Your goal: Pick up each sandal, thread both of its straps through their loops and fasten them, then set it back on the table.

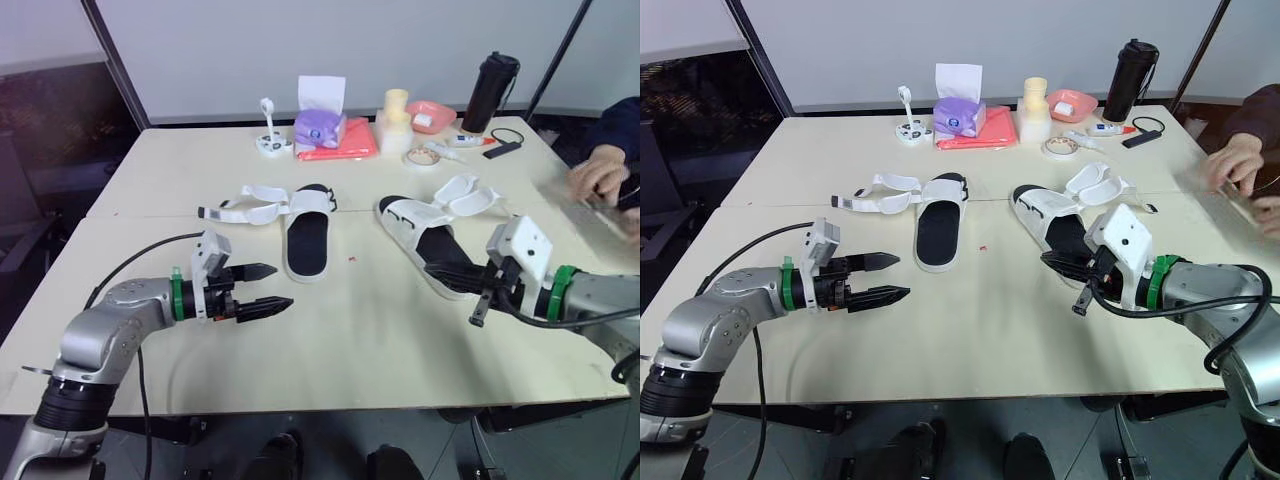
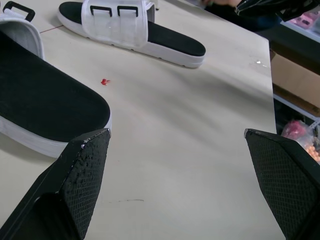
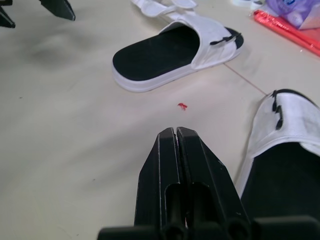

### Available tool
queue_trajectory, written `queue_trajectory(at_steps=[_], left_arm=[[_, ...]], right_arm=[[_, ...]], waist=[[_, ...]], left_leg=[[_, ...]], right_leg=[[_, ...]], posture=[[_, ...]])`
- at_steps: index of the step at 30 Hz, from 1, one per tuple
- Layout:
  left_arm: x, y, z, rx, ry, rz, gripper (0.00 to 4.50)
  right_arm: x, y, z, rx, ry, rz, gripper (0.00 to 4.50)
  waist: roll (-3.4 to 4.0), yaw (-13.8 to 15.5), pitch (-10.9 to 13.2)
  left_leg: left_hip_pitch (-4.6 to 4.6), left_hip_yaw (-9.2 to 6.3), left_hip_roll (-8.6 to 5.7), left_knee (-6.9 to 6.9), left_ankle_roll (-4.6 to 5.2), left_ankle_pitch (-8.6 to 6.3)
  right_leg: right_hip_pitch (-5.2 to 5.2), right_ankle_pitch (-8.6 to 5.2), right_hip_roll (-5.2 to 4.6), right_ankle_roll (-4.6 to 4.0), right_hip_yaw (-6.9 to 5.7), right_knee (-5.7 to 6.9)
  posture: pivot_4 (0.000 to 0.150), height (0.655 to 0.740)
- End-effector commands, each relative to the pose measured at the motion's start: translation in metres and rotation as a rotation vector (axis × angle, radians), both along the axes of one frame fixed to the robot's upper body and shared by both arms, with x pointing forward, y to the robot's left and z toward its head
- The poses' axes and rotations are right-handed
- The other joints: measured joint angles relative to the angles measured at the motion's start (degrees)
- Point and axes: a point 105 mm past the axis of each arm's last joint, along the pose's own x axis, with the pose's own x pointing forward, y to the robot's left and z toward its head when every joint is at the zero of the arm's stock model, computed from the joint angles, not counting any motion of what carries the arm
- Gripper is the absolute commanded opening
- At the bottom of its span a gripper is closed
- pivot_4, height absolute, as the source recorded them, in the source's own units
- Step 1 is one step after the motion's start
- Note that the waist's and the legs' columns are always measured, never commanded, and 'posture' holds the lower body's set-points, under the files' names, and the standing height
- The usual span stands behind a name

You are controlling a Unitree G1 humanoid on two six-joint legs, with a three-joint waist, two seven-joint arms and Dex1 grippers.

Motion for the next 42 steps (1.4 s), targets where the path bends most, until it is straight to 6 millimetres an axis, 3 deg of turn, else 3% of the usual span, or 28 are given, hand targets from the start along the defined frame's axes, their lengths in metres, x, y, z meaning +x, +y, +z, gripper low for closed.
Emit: queue_trajectory(at_steps=[1, 29, 32, 35, 39, 42], left_arm=[[-0.005, 0.002, 0.012, -0.012, -0.031, -0.014, 4.47], [-0.006, -0.006, 0.015, -0.042, -0.033, -0.017, 4.47], [-0.006, -0.008, 0.013, -0.042, -0.034, -0.018, 4.50], [-0.005, -0.009, 0.013, -0.043, -0.039, -0.019, 4.50], [-0.004, -0.011, 0.010, -0.031, -0.048, -0.013, 4.50], [-0.004, -0.013, 0.008, -0.030, -0.050, -0.013, 4.50]], right_arm=[[-0.001, 0.002, 0.011, -0.001, -0.044, 0.010, 0.00], [0.008, 0.001, 0.009, -0.017, -0.082, -0.034, 0.00], [0.022, -0.010, 0.010, -0.049, -0.109, -0.119, 0.85], [0.042, -0.024, 0.008, -0.200, -0.206, -0.207, 2.36], [0.065, -0.027, 0.013, -0.346, -0.342, -0.224, 4.41], [0.087, -0.026, 0.013, -0.538, -0.467, -0.205, 4.47]], waist=[[0.00, 0.0, 0.0], [0.00, -0.2, 0.0], [0.00, -0.3, 0.0], [0.01, -0.3, 0.0], [0.01, -1.1, 0.0], [0.01, -1.6, 0.0]], left_leg=[[0.00, 0.00, 0.00, 0.00, 0.00, 0.00], [0.01, 0.04, 0.00, 0.08, 0.00, 0.01], [0.02, 0.04, 0.00, 0.10, 0.00, 0.01], [0.03, 0.08, -0.02, 0.11, 0.00, 0.01], [0.03, 0.12, -0.05, 0.11, -0.02, 0.02], [0.04, 0.12, -0.10, 0.10, -0.02, 0.02]], right_leg=[[0.00, 0.00, 0.00, 0.00, 0.00, 0.01], [-0.01, 0.03, 0.00, 0.02, 0.04, 0.09], [0.00, 0.04, 0.00, 0.02, 0.05, 0.10], [-0.01, 0.05, 0.01, 0.01, 0.08, 0.11], [-0.05, 0.06, 0.01, 0.02, 0.14, 0.18], [-0.08, 0.08, 0.01, 0.07, 0.15, 0.22]], posture=[[0.150, 0.7400], [0.150, 0.7400], [0.150, 0.7400], [0.150, 0.7400], [0.150, 0.7400], [0.150, 0.7400]])
